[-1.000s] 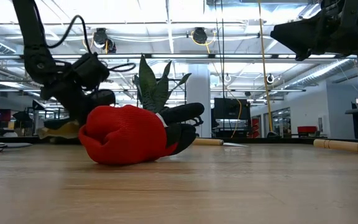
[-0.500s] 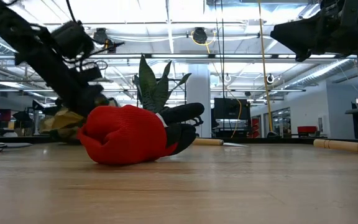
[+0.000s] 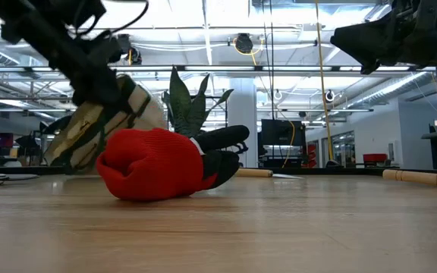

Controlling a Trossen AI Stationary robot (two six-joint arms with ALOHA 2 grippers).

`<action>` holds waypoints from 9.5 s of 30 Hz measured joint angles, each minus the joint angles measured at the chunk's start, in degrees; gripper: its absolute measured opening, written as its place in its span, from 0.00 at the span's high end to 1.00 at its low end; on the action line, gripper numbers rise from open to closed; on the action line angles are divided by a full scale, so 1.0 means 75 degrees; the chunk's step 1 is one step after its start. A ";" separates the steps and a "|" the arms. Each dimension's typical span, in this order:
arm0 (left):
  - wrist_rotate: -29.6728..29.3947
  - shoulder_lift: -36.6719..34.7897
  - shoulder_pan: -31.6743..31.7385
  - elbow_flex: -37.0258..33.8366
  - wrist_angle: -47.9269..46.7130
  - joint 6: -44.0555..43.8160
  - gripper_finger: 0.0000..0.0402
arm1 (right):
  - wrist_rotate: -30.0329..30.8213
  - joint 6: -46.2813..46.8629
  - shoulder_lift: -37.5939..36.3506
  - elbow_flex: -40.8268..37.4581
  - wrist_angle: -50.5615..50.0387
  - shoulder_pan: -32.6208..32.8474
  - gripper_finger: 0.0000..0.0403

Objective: Pick & Place Garden tools in Gardening bag
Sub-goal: Prepare the gardening bag, then put the green spray bottle into the gardening bag

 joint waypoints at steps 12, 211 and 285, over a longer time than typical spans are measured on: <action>-0.0261 0.1834 -0.1279 0.2792 -0.2065 -0.0109 0.99 | -0.0002 0.0002 0.0000 0.0002 -0.0006 0.0000 0.71; 0.0247 0.3748 -0.1808 0.7162 -0.4176 0.3591 0.63 | -0.7185 -0.0149 0.9107 0.5126 -0.2943 0.1905 0.55; 0.0244 0.3750 -0.1814 0.7165 -0.4642 0.3172 0.63 | -0.4019 -0.2733 0.7058 0.5123 -0.4131 0.1438 0.97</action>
